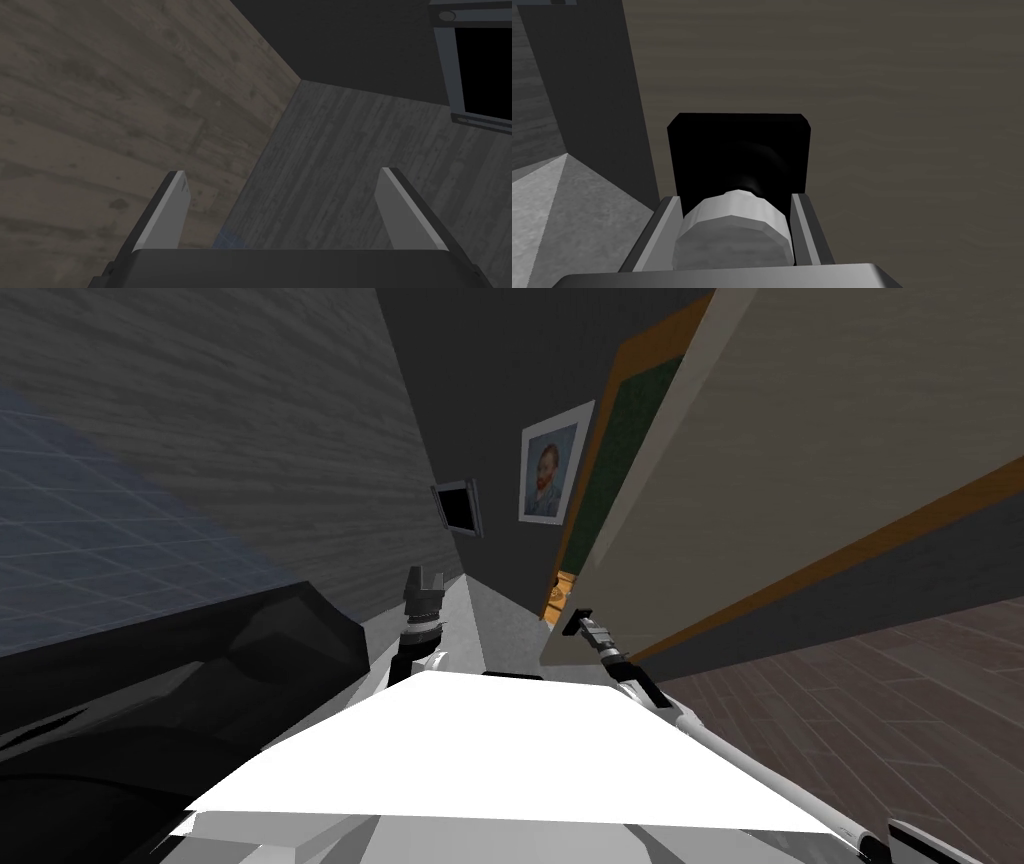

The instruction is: Pull the door open

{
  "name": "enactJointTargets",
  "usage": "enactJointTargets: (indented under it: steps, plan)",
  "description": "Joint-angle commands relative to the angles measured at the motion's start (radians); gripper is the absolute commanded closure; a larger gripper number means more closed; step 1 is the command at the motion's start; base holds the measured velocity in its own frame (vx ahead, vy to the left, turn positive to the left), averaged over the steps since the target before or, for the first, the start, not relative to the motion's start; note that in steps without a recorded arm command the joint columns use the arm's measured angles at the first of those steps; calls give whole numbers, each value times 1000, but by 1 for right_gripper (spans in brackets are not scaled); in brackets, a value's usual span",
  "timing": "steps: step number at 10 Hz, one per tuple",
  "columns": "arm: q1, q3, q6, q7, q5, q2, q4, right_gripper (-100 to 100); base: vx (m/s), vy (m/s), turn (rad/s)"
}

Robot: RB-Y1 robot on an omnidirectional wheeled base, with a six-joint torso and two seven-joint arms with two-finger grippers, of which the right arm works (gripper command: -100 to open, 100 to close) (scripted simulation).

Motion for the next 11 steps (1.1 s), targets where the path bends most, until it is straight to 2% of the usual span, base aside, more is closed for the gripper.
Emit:
enactJointTargets:
  steps: [1, 7, 8, 11]
  plan:
    - [4, 15, -12, -14, 7, -11, 0, 100, -201, -71, 137]
    - [6, 61, -61, -65, 29, -53, 7, 100, -196, -98, 132]
    - [4, 56, -55, -59, 27, -49, 7, 100, -89, -37, 31]
    - [5, 79, -80, -85, 40, -67, 16, 100, -157, -74, 131]
